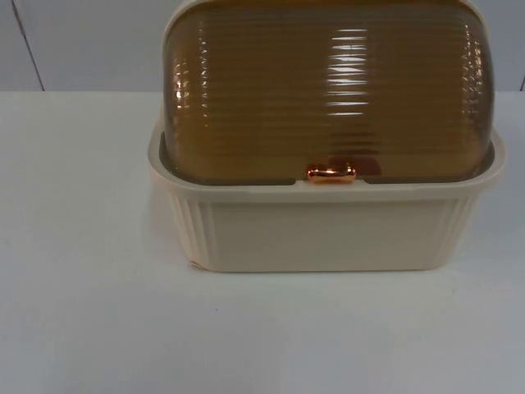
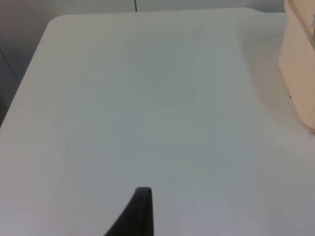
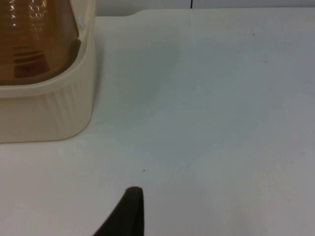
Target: Open the box lid with the left hand, place the block into the box with the right hand, then close the box lid with the left hand.
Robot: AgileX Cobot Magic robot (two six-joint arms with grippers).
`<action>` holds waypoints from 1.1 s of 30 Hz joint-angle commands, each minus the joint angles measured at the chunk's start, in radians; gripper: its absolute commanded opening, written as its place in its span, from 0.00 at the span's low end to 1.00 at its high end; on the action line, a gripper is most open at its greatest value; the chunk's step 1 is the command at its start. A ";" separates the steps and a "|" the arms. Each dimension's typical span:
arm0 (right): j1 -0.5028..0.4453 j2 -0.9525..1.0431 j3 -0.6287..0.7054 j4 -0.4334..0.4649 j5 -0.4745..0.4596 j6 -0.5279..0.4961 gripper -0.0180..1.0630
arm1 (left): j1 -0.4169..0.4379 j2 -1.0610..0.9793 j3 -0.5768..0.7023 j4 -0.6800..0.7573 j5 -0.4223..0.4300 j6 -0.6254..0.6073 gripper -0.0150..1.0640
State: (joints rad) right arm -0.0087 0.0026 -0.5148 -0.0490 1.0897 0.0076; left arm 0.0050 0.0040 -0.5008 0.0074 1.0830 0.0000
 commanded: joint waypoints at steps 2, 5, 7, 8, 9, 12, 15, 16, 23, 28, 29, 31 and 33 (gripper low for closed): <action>0.010 -0.003 0.001 0.002 -0.012 0.002 0.99 | -0.005 -0.004 0.006 0.008 -0.009 -0.009 0.99; 0.010 -0.003 0.001 0.002 -0.012 0.004 0.99 | -0.005 -0.004 0.006 0.008 -0.009 -0.009 0.99; 0.010 -0.003 0.001 0.002 -0.012 0.004 0.99 | -0.005 -0.004 0.006 0.008 -0.009 -0.009 0.99; 0.010 -0.003 0.001 0.002 -0.012 0.004 0.99 | -0.005 -0.004 0.006 0.008 -0.009 -0.016 0.99; 0.010 -0.003 0.001 0.002 -0.012 0.004 0.99 | -0.005 -0.004 0.006 0.008 -0.009 -0.016 0.99; 0.010 -0.003 0.001 0.002 -0.012 0.004 0.99 | -0.005 -0.004 0.006 0.008 -0.009 -0.028 0.99; 0.010 -0.003 0.001 0.002 -0.012 0.004 0.99 | -0.005 -0.004 0.006 0.008 -0.009 -0.032 0.99; 0.010 -0.003 0.001 0.002 -0.012 0.004 0.99 | -0.005 -0.004 0.006 0.008 -0.009 -0.032 0.99; 0.010 -0.003 0.001 0.002 -0.012 0.004 0.99 | -0.005 -0.004 0.006 0.008 -0.009 -0.032 0.99; 0.010 -0.003 0.001 0.002 -0.012 0.004 0.99 | -0.005 -0.004 0.006 0.008 -0.009 -0.032 0.99; 0.010 -0.003 0.001 0.002 -0.012 0.004 0.99 | -0.005 -0.004 0.006 0.008 -0.009 -0.032 0.99; 0.010 -0.003 0.001 0.002 -0.012 0.004 0.99 | -0.005 -0.004 0.006 0.008 -0.009 -0.032 0.99; 0.010 -0.003 0.001 0.002 -0.012 0.004 0.99 | -0.005 -0.004 0.006 0.008 -0.009 -0.032 0.99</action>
State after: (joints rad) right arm 0.0014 0.0026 -0.5148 -0.0490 1.0897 0.0118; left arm 0.0050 0.0040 -0.5008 0.0074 1.0830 -0.0240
